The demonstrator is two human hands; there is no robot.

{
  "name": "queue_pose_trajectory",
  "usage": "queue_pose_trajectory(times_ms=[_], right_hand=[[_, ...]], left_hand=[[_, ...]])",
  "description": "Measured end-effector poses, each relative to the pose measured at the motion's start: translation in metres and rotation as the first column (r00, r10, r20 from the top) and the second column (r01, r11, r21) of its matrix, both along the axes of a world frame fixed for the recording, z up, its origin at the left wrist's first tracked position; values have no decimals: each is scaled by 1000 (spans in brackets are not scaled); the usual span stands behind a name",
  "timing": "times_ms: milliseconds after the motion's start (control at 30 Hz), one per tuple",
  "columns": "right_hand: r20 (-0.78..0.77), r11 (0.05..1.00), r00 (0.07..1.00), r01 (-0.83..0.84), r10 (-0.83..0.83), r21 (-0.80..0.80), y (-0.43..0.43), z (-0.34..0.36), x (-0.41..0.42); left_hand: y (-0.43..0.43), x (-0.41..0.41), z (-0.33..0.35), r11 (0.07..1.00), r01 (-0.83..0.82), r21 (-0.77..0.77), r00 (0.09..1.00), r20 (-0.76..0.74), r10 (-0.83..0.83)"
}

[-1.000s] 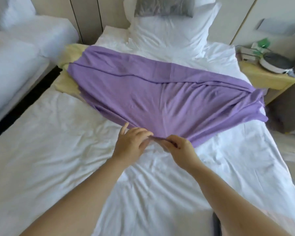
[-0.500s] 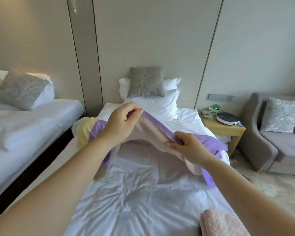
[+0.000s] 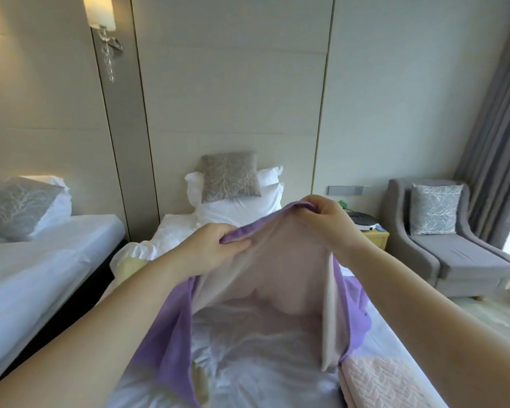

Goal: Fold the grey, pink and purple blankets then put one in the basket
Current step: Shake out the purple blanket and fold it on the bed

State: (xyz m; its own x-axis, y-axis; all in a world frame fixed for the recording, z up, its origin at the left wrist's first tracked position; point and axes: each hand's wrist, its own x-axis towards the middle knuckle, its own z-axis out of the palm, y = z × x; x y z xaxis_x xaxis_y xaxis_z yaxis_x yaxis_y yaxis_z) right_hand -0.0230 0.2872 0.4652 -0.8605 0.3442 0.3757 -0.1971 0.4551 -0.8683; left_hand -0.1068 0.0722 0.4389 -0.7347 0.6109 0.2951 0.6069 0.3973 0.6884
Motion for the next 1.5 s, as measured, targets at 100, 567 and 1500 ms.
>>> queue_pose_trajectory(times_ms=[100, 567, 1500], right_hand=[[12, 998, 1000, -14, 15, -67, -18, -4, 7], [-139, 1000, 990, 4, 0, 26, -37, -32, 45], [-171, 881, 983, 141, -70, 451, 29, -48, 12]], left_hand=[[5, 8, 6, 995, -37, 88, 999, -25, 39], [44, 30, 33, 941, 142, 308, 973, 133, -191], [110, 50, 164, 590, -90, 802, 983, -23, 182]])
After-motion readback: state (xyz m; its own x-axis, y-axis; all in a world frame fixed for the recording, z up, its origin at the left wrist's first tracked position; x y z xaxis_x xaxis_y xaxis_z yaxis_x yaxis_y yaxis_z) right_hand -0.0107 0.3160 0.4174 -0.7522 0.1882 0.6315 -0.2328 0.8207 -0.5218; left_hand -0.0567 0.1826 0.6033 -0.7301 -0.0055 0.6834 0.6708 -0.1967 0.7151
